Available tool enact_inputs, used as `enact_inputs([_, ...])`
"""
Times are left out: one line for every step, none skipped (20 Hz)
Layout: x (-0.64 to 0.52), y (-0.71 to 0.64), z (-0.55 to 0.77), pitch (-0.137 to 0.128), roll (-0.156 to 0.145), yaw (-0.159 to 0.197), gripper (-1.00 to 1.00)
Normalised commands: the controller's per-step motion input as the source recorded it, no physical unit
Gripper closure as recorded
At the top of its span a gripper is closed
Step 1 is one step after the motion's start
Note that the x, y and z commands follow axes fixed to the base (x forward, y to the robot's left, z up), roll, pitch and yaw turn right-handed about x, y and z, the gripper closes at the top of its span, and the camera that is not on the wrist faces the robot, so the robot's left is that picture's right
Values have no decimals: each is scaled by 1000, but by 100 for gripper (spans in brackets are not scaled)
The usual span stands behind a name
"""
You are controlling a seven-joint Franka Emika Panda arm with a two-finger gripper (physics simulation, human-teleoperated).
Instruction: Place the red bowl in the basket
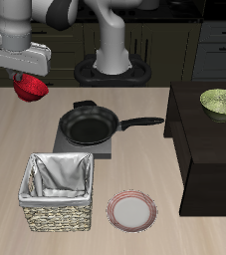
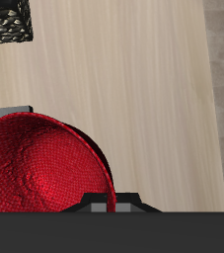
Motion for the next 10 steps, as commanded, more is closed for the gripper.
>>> enact_inputs([290,179,105,19,33,-8,100])
enact_inputs([277,119,123,1,-9,4,100])
enact_inputs([504,491,307,-18,76,7,100])
enact_inputs([245,141,149,-20,-40,-15,100])
enact_inputs([246,262,139,12,75,-10,100])
enact_inputs([151,-20,65,26,44,-6,100])
enact_inputs([521,579,336,-49,52,3,100])
enact_inputs([204,85,177,-31,-78,-40,100])
enact_inputs([205,206,118,2,65,31,100])
enact_inputs([236,199,244,-51,-14,1,100])
